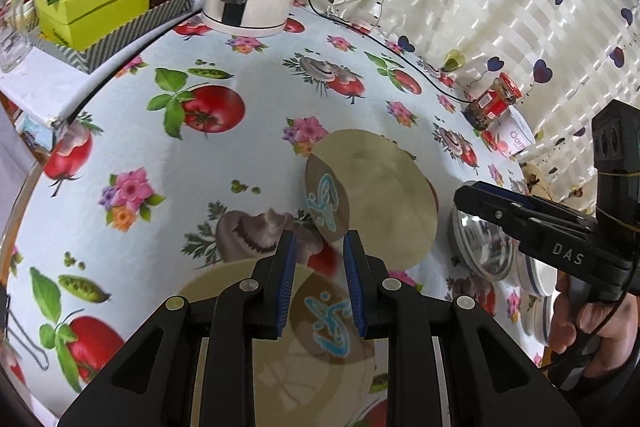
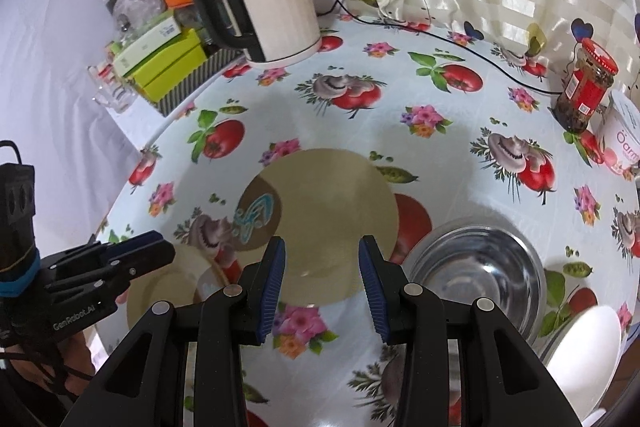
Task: Organize plates and bowls
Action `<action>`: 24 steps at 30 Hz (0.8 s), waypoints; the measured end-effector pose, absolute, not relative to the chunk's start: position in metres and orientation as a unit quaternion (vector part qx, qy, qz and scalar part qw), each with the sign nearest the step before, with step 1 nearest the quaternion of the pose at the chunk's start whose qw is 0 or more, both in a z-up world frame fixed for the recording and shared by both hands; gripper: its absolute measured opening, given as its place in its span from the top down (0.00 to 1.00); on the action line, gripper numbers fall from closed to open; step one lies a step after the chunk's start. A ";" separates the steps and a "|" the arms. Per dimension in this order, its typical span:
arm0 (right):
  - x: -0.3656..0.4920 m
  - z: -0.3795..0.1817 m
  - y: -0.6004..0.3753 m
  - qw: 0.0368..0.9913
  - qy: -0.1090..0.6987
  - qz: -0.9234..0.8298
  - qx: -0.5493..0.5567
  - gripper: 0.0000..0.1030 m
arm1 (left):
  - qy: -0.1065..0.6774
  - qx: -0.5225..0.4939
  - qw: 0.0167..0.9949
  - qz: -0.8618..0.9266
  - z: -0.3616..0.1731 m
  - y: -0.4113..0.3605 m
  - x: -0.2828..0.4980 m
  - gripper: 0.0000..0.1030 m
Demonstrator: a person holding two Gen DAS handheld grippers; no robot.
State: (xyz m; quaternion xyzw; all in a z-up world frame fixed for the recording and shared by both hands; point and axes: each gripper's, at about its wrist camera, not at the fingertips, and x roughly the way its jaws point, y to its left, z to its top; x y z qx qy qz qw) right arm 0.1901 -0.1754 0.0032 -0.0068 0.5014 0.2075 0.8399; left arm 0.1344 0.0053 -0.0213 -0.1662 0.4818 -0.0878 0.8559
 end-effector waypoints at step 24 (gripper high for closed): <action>0.260 -0.046 -0.185 0.810 0.555 0.192 -0.013 0.68 | 0.519 -0.177 0.832 -0.083 -0.065 -0.003 0.185 0.75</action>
